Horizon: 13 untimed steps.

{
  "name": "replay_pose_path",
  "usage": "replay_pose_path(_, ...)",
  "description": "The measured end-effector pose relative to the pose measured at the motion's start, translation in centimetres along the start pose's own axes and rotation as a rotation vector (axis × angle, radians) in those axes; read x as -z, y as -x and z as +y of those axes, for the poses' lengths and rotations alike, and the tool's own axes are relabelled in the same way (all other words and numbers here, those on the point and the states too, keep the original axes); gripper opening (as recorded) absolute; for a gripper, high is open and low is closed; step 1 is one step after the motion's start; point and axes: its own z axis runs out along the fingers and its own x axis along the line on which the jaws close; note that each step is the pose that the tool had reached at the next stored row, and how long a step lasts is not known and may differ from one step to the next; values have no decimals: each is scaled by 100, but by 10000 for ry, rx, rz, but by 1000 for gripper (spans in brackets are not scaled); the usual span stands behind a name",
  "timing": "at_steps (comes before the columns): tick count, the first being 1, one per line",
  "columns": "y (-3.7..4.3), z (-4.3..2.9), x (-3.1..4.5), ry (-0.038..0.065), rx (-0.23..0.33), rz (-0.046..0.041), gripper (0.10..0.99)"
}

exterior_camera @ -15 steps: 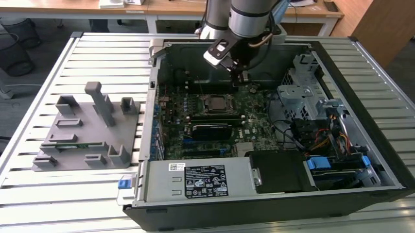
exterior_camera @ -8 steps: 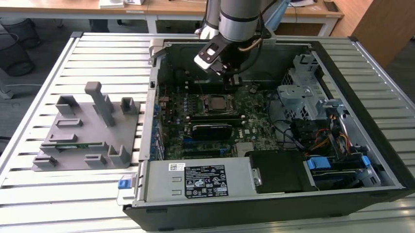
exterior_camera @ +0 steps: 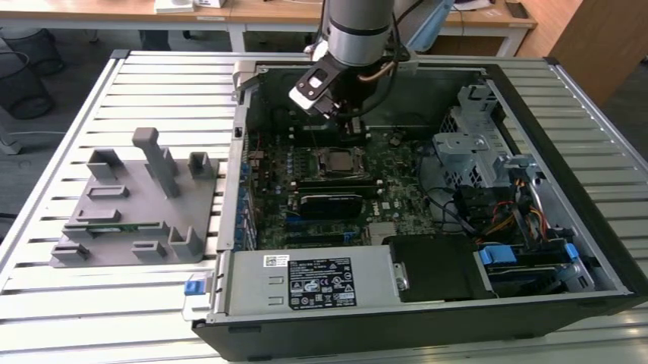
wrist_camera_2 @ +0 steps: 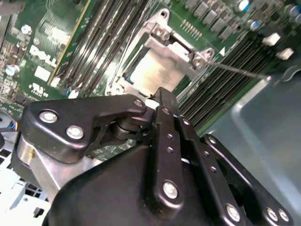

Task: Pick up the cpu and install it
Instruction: 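Close the cpu cover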

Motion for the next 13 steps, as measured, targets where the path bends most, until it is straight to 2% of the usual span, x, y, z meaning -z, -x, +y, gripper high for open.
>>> replay_pose_path(6, -15, -151, -29, 1, 2, 1, 106)
replay_pose_path(9, -22, -218, -64, 1, 1, 1, 106)
replay_pose_path(10, -23, -238, -99, 0, 2, 0, 106)
replay_pose_path(13, -23, -245, -155, 1, 3, 1, 106)
